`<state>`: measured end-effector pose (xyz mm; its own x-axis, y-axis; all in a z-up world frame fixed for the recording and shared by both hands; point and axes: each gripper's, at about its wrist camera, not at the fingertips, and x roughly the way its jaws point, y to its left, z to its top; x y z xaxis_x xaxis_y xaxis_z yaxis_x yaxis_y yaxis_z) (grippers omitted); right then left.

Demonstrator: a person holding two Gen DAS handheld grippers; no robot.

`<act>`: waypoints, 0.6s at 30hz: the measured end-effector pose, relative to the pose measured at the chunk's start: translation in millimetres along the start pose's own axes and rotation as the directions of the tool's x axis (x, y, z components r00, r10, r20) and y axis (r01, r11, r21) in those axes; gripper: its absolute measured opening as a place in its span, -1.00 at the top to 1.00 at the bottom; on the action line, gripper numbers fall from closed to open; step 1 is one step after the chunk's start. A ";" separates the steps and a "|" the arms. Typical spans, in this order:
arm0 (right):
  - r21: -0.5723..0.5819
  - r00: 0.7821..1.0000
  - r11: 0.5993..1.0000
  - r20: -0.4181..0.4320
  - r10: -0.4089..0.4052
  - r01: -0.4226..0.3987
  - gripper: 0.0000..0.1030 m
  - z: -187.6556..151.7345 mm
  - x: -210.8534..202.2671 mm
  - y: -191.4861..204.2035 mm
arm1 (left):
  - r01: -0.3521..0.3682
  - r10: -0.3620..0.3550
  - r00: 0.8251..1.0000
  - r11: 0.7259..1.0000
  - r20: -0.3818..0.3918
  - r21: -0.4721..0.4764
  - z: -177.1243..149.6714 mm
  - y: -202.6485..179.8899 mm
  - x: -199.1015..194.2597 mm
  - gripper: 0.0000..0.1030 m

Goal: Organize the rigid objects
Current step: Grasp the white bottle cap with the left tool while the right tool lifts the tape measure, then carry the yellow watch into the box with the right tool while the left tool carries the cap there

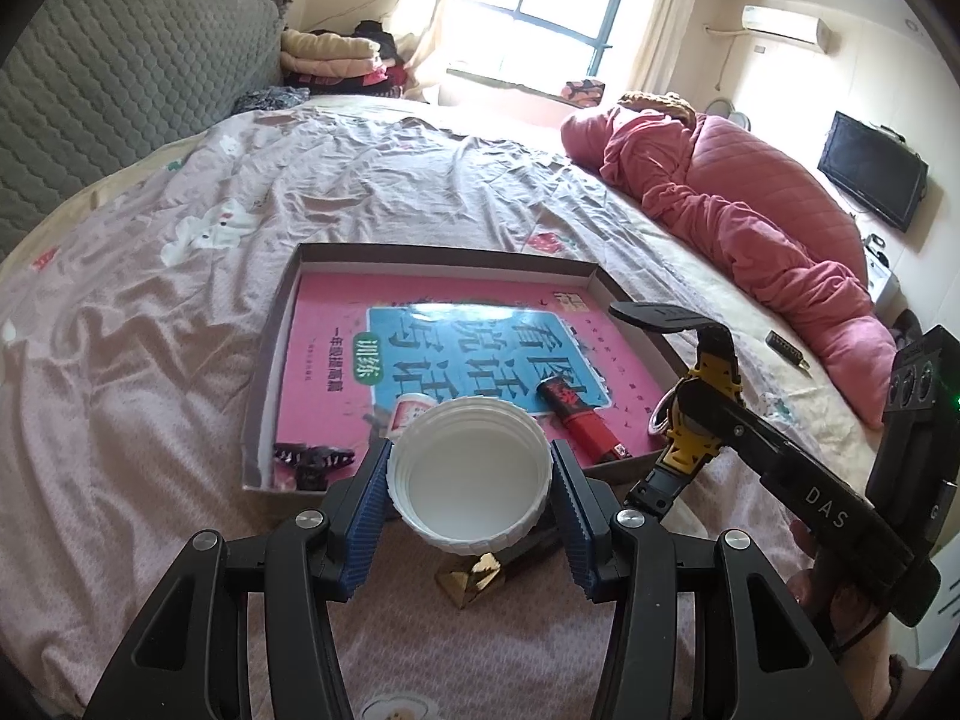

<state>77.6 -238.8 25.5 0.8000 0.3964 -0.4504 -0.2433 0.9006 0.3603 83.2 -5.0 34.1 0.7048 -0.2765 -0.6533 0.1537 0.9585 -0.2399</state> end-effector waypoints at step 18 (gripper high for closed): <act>0.047 0.996 0.996 0.053 -0.074 0.071 0.67 19.3 13.0 -30.7 | -0.003 0.004 0.999 0.999 -0.043 0.044 11.4 -12.4 37.9 -0.02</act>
<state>106.0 -264.7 24.4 0.8438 0.3190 -0.4316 -0.1596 0.9169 0.3657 115.8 -26.6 20.5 0.6748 -0.2750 -0.6848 0.1820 0.9613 -0.2067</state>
